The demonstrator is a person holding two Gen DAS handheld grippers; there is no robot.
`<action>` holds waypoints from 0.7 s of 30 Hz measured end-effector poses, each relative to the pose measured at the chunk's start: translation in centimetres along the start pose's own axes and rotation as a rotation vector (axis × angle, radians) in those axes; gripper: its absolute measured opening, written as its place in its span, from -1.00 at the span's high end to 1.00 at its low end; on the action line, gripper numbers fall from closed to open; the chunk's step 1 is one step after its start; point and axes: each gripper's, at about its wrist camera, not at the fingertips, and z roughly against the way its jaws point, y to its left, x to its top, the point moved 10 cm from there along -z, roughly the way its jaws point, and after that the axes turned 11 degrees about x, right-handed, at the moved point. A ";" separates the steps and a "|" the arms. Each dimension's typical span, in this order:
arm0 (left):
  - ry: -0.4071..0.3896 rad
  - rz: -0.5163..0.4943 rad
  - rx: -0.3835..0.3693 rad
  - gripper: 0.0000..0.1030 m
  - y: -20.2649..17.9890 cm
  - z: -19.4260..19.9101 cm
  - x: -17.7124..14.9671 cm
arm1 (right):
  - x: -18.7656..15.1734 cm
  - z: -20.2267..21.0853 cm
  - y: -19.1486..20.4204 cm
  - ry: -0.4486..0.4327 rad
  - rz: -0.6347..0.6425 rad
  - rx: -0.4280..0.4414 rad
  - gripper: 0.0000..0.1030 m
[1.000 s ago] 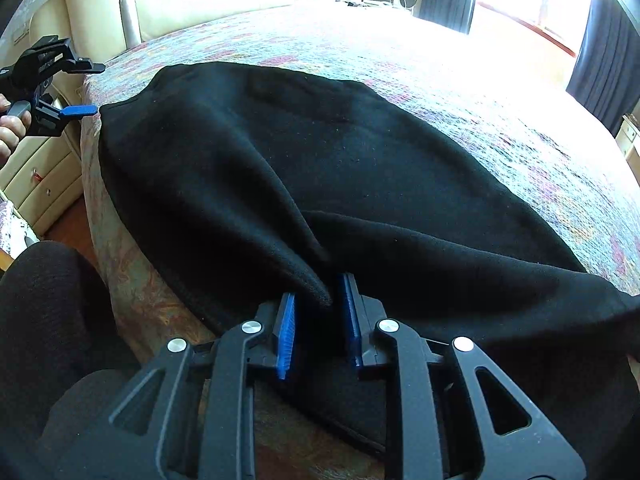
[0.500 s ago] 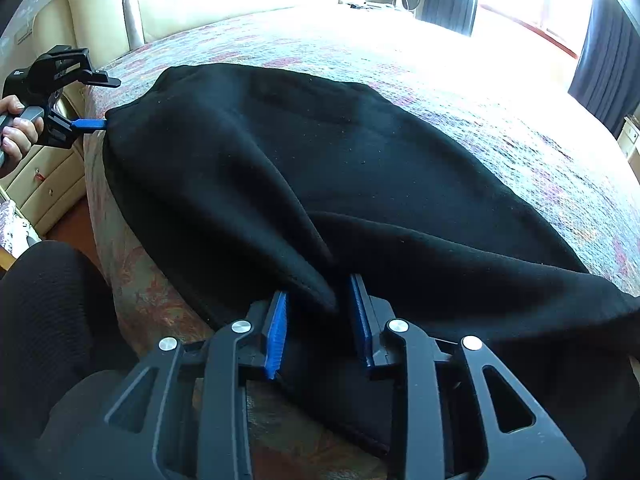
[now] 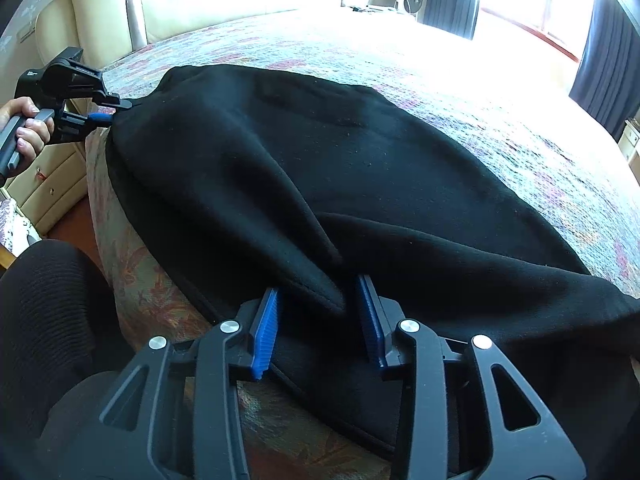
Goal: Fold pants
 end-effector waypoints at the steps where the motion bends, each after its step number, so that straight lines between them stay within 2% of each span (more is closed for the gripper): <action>1: 0.000 0.002 0.000 0.71 0.1 0.0 0.0 | 0.0 0.1 0.1 -0.001 0.009 -0.007 0.28; 5: -0.046 -0.030 0.011 0.73 -0.3 1.7 0.3 | 0.5 0.8 0.8 0.000 0.079 -0.057 0.39; 9: -0.074 -0.058 0.017 0.73 -0.2 3.1 0.5 | 0.9 2.2 1.9 -0.013 0.106 -0.056 0.49; 12: -0.048 -0.063 0.055 0.74 1.2 1.9 0.1 | -0.1 1.6 2.6 0.024 0.127 -0.051 0.49; 14: -0.020 -0.037 0.031 0.74 1.9 1.1 0.2 | -1.1 0.7 2.9 0.056 0.144 -0.053 0.47; 17: -0.023 -0.042 0.026 0.69 1.6 2.1 -0.1 | -0.7 1.1 2.8 0.043 0.110 -0.041 0.45; 19: -0.040 -0.055 0.032 0.67 1.3 3.4 -0.6 | -0.5 2.2 2.4 0.019 0.044 -0.009 0.08; 20: -0.046 -0.051 0.037 0.67 1.1 4.0 -0.9 | -0.3 3.1 2.0 -0.005 -0.008 0.021 -0.23; 21: -0.052 -0.047 0.042 0.67 1.0 4.6 -1.1 | -0.2 3.9 1.5 -0.028 -0.059 0.045 -0.29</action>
